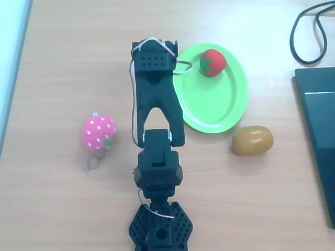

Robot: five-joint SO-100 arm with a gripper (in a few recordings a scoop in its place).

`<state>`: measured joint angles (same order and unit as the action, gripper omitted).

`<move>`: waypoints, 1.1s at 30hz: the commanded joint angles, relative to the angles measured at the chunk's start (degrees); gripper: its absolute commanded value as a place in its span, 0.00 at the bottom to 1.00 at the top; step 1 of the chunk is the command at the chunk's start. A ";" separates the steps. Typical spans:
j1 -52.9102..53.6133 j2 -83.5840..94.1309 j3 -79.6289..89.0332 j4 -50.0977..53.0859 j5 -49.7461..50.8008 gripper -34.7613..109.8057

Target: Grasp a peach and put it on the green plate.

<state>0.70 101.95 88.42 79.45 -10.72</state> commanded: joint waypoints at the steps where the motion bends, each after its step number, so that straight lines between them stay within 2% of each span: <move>1: 4.22 -1.41 -4.83 0.88 4.22 0.48; 7: 12.57 -8.26 -8.70 0.88 10.63 0.50; 14: 19.34 -17.75 -13.10 2.29 12.48 0.51; 25: 22.85 -30.32 -20.30 5.19 13.45 0.52; 33: 23.12 -30.32 -20.74 5.45 13.01 0.52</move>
<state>22.59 69.70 68.99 83.94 1.67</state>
